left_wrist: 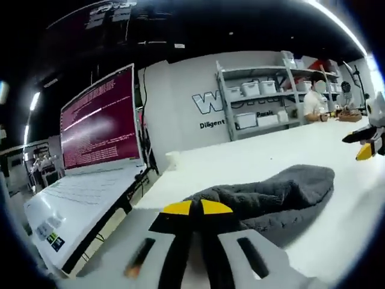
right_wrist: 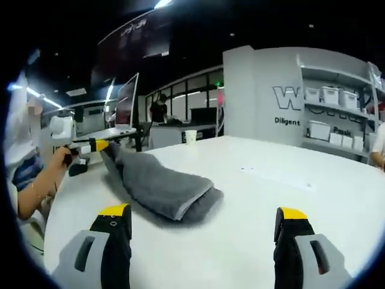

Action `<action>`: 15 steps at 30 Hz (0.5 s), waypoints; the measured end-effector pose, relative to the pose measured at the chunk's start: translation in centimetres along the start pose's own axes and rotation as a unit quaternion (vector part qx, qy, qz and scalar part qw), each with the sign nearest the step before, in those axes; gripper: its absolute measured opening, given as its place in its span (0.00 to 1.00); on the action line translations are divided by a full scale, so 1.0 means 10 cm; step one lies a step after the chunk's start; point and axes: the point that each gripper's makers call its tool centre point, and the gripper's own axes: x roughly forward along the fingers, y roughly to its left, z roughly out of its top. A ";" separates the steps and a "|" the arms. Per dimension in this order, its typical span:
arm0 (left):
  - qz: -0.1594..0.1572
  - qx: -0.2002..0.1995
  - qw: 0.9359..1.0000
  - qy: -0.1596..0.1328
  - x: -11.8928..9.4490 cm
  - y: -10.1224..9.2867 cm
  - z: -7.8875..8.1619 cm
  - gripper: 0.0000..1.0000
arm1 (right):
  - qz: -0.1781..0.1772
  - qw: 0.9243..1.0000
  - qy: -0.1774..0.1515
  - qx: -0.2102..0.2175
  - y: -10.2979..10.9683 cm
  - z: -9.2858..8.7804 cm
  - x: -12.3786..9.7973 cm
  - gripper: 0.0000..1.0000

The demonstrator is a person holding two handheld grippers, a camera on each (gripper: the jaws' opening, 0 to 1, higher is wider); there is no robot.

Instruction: Open the folded towel by lifting each exposed corner and separating the folded layers until the towel lies flat within the target outline without major curled edges

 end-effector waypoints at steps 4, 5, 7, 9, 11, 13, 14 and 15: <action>-0.014 0.021 0.999 0.039 -0.05 0.00 -0.15 0.02 | 0.000 1.000 -0.001 0.004 -0.02 0.00 0.00 0.99; -0.013 0.019 0.999 0.037 -0.05 0.00 -0.16 0.02 | 0.000 1.000 -0.001 0.005 -0.02 0.00 0.00 0.99; -0.026 0.030 0.998 0.058 -0.08 -0.02 -0.24 0.02 | 0.000 1.000 -0.002 0.007 -0.03 0.01 -0.01 0.99; -0.036 0.038 0.996 0.073 -0.10 -0.04 -0.30 0.02 | -0.001 1.000 -0.004 0.009 -0.03 0.02 -0.01 0.99; -0.038 0.043 0.995 0.084 -0.10 -0.04 -0.36 0.02 | 0.000 1.000 -0.005 0.009 -0.03 0.02 -0.02 0.99; -0.047 0.054 0.992 0.104 -0.08 -0.05 -0.49 0.02 | 0.001 1.000 -0.008 0.010 -0.03 0.04 -0.03 0.99; -0.048 0.054 0.992 0.106 -0.08 -0.05 -0.51 0.02 | 0.001 1.000 -0.008 0.010 -0.03 0.05 -0.03 0.99; -0.048 0.053 0.991 0.109 -0.08 -0.03 -0.56 0.02 | 0.001 1.000 -0.009 0.010 -0.03 0.05 -0.03 0.99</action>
